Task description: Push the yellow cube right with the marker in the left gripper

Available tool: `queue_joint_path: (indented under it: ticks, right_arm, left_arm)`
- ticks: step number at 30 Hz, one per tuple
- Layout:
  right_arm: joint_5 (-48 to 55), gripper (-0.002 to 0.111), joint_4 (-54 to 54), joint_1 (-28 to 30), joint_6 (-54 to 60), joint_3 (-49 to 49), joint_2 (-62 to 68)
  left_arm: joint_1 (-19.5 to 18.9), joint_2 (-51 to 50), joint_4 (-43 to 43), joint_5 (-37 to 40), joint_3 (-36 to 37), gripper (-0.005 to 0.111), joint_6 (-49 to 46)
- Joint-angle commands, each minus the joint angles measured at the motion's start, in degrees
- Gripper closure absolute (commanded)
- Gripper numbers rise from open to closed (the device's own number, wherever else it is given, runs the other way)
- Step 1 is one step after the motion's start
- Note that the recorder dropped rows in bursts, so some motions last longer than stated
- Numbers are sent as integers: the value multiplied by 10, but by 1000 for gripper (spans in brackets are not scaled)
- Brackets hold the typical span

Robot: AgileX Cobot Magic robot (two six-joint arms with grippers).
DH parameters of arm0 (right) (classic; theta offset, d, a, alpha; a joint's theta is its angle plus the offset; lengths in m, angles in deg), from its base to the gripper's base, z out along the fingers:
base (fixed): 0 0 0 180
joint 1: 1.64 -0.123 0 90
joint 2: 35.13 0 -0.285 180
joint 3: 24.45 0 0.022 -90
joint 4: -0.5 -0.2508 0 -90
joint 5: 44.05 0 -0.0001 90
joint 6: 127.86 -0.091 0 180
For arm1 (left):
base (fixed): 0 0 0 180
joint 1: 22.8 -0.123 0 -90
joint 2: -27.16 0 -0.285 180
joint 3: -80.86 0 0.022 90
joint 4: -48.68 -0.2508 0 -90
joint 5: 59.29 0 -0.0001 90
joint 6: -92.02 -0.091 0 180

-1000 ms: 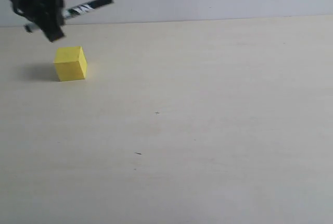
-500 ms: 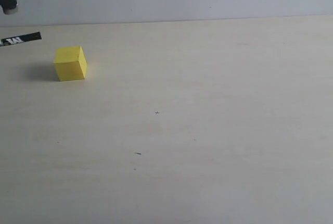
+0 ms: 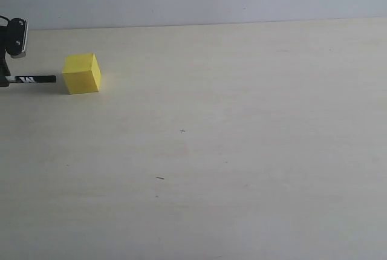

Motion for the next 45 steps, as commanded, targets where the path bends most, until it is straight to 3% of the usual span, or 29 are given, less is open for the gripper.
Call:
queue_joint_path:
  ticks: [1,4,10,17,21,26,36,40,45]
  right_arm:
    - [-3,108,1,3,0,-3,-4]
    - [-3,108,1,3,0,-3,-4]
    - [-3,108,1,3,0,-3,-4]
    - [-3,108,1,3,0,-3,-4]
    - [-3,108,1,3,0,-3,-4]
    - [-3,108,1,3,0,-3,-4]
    - [-3,108,1,3,0,-3,-4]
    - [-3,108,1,3,0,-3,-4]
    - [-3,108,1,3,0,-3,-4]
  left_arm:
    - [-2,-19,21,1,-29,107,-18]
    - [-7,-35,38,10,-41,107,-32]
    - [-38,-41,208,21,-50,107,-161]
    - [-61,-41,171,20,-50,107,-165]
    - [-46,-41,176,17,-50,107,-171]
    - [21,-42,194,9,-50,107,-181]
    - [-37,-42,190,21,-56,107,-150]
    - [-19,-45,193,19,-56,107,-156]
    - [34,-56,202,15,-56,107,-165]
